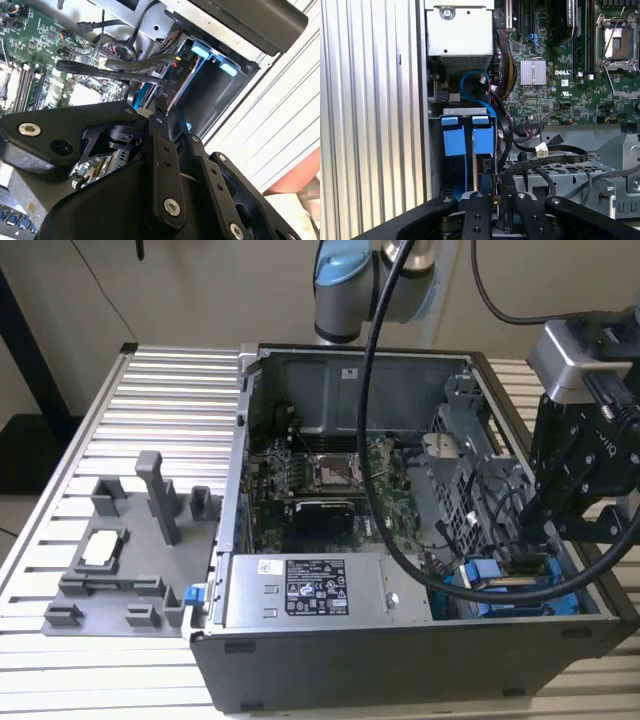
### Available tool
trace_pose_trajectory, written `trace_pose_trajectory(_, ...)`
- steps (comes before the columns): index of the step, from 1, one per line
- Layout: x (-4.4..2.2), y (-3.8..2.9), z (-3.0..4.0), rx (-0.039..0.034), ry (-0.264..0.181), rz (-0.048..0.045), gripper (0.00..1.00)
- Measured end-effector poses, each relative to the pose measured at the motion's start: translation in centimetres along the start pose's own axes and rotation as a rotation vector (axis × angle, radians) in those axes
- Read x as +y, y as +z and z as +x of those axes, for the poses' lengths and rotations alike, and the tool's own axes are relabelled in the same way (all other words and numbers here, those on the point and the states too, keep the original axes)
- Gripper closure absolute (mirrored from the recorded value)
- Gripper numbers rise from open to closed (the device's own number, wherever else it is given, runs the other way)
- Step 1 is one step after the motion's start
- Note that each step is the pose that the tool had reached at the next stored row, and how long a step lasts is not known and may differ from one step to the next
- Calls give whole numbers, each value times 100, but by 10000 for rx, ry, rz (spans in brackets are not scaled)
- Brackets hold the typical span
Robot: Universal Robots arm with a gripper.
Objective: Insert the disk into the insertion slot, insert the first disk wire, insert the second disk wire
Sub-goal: 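Insert the second disk wire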
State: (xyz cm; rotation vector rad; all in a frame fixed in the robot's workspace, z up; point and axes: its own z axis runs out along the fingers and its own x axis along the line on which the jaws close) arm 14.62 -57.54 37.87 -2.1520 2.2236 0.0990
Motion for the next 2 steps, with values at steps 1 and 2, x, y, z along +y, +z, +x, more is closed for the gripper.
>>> trace_pose_trajectory(1, 0, 0, 0, 0, 1, 0, 76)
trace_pose_trajectory(2, 0, 0, 0, 0, 1, 0, 76)
